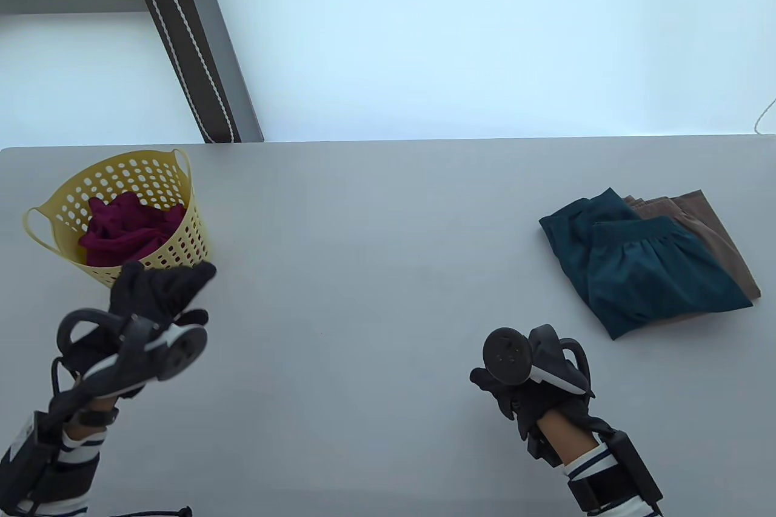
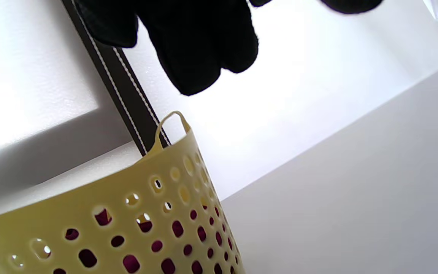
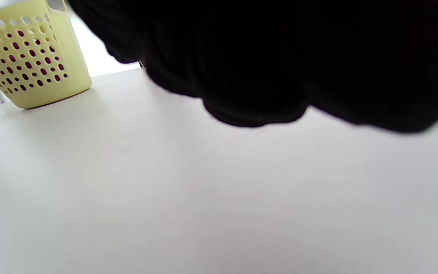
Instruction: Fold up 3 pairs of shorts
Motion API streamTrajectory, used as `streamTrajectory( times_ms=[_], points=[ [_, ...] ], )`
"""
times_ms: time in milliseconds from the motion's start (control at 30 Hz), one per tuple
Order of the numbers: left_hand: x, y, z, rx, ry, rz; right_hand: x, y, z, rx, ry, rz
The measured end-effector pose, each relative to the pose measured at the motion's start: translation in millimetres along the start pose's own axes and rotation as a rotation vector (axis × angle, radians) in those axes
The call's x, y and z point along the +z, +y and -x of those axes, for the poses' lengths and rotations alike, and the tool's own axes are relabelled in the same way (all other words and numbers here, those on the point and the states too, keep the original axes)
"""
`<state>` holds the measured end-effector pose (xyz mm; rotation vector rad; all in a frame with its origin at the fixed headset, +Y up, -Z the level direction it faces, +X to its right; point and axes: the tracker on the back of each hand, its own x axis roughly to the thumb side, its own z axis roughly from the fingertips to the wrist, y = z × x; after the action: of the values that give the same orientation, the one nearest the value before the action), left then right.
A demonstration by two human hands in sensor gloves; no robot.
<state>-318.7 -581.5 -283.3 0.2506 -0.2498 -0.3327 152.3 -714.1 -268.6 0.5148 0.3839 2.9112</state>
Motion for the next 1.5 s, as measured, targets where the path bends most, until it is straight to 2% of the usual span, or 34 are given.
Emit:
streamTrajectory(
  times_ms=[67, 133, 200, 233, 300, 433, 533, 600, 667, 767, 900, 967, 1067, 1100, 1133, 1200, 1233, 1333, 1367, 1467, 1500],
  points=[
    [-31.9, 8.8, 29.4, 0.033, 0.066, 0.098, 0.2, 0.1, -0.9, 0.004, -0.002, 0.002],
    [-60.5, 2.9, 51.9, -0.007, 0.135, 0.246, 0.4, 0.3, -1.4, 0.017, -0.005, -0.002],
    [-93.3, -18.6, 74.6, -0.071, 0.204, 0.509, 0.5, -0.1, -1.0, 0.025, -0.003, -0.007],
    [-103.2, -29.5, 81.7, -0.090, 0.231, 0.602, 0.3, 0.0, -0.3, 0.024, -0.001, -0.010],
    [-117.7, -53.3, 92.9, -0.132, 0.310, 0.760, -0.2, 0.6, 1.4, 0.019, 0.007, -0.016],
    [-128.2, -92.9, 98.3, -0.175, 0.347, 0.969, -1.3, 1.8, 4.4, 0.024, 0.022, -0.026],
    [-131.6, -116.1, 90.4, -0.283, 0.288, 1.086, -1.9, 2.2, 5.1, 0.025, 0.028, -0.032],
    [-132.7, -126.9, 87.5, -0.338, 0.281, 1.128, -1.9, 2.2, 4.9, 0.022, 0.029, -0.038],
    [-134.7, -134.1, 84.4, -0.406, 0.287, 1.097, -2.0, 2.5, 4.8, 0.023, 0.031, -0.043],
    [-139.2, -138.0, 79.1, -0.593, 0.251, 0.982, -1.6, 2.5, 4.7, 0.028, 0.033, -0.049],
    [-143.3, -134.3, 79.8, -0.485, 0.288, 0.961, -1.8, 2.7, 4.9, 0.032, 0.036, -0.051],
    [-144.5, -126.5, 82.2, -0.476, 0.329, 0.899, -1.5, 2.4, 5.1, 0.034, 0.036, -0.051],
    [-146.0, -100.2, 90.1, -0.477, 0.388, 0.762, -1.2, 0.7, 5.9, 0.034, 0.037, -0.043],
    [-146.2, -76.8, 97.8, -0.408, 0.452, 0.668, -1.1, 0.0, 6.3, 0.029, 0.036, -0.039],
    [-145.8, -63.8, 102.0, -0.355, 0.486, 0.613, -1.1, -0.2, 6.4, 0.027, 0.036, -0.038],
    [-141.8, -18.6, 113.8, -0.213, 0.582, 0.404, -0.7, -0.7, 6.5, 0.027, 0.034, -0.035],
    [-139.4, -1.7, 117.1, -0.179, 0.605, 0.333, -0.2, -1.2, 6.3, 0.030, 0.032, -0.033],
    [-122.0, 85.8, 126.5, -0.050, 0.689, -0.027, 0.4, -2.8, 5.4, 0.033, 0.030, -0.023],
    [-117.7, 101.1, 127.3, -0.026, 0.702, -0.088, 0.4, -3.1, 5.2, 0.032, 0.030, -0.022],
    [-91.0, 178.8, 125.6, 0.114, 0.691, -0.405, 0.3, -3.3, 4.9, 0.034, 0.027, -0.016],
    [-85.5, 192.1, 124.0, 0.141, 0.684, -0.462, 0.6, -3.6, 4.9, 0.034, 0.027, -0.014]
  ],
)
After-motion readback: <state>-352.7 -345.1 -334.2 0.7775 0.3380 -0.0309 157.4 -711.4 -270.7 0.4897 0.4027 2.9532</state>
